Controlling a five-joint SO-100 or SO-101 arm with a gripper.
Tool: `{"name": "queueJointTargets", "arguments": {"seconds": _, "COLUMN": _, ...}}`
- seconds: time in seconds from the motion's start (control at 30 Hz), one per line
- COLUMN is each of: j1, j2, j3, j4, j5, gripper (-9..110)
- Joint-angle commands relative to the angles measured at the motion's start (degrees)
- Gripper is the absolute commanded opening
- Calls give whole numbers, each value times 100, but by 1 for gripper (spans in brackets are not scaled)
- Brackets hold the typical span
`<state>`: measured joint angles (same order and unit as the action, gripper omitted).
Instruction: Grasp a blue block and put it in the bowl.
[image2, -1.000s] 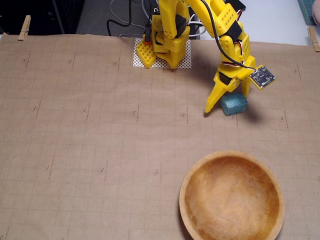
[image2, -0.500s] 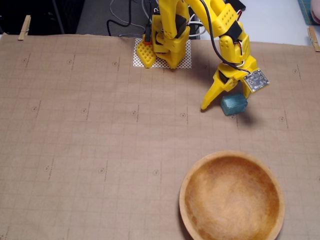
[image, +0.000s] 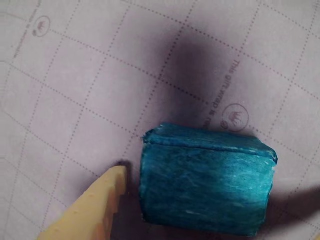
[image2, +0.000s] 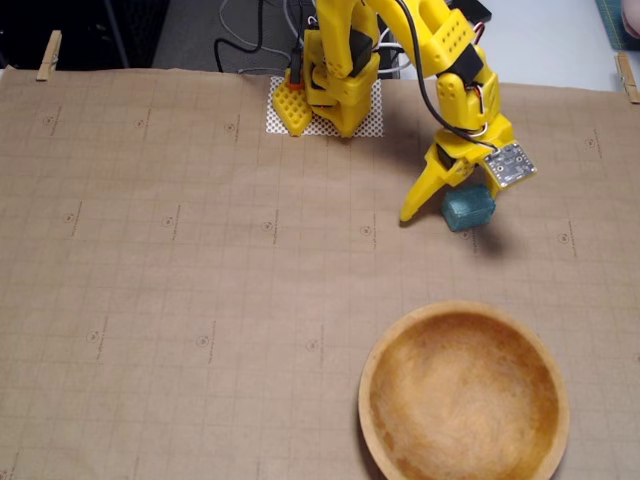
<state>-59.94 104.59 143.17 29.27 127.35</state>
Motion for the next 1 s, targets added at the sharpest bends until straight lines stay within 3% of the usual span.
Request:
{"name": "queueJointTargets", "arguments": {"seconds": 0.0, "j1": 62, "j2": -97, "j3": -404, "j4": -88, "j5": -9, "gripper": 52}}
{"name": "queueJointTargets", "arguments": {"seconds": 0.27, "j1": 62, "j2": -193, "j3": -457, "j4": -35, "j5": -44, "gripper": 34}}
{"name": "queueJointTargets", "arguments": {"seconds": 0.97, "j1": 62, "j2": -193, "j3": -457, "j4": 0, "j5": -53, "gripper": 6}}
